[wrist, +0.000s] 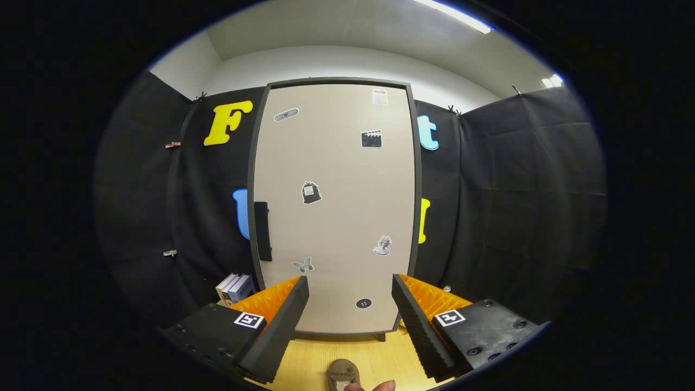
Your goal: Open the shoe cabinet door, grab the shoes and put them into the shoe cabinet, then close the shoe cabinet door.
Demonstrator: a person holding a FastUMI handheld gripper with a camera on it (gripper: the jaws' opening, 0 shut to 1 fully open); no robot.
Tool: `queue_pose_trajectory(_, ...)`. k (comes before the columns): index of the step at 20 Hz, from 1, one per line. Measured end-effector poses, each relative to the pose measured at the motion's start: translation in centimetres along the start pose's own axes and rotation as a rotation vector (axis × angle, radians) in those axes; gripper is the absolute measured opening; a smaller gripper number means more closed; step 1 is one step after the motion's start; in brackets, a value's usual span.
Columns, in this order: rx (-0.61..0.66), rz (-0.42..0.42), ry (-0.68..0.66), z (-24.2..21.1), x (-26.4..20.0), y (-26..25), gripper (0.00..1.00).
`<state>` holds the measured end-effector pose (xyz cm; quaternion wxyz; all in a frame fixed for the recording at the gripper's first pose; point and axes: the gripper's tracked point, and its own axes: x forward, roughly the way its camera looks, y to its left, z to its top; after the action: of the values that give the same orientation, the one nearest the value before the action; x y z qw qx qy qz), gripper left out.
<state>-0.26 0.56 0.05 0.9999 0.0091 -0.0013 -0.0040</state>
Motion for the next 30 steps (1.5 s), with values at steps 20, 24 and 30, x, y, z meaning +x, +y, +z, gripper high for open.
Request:
queue_pose_trajectory(20, 0.092, 0.122, 0.006, 1.2, 11.1, 12.9, 0.98)
queue_pose_trajectory(24, 0.088, 0.134, 0.022, 0.1, 14.4, 15.4, 0.98)
queue_pose_trajectory(30, 0.093, 0.142, 0.032, -1.1, 17.9, 18.2, 0.98)
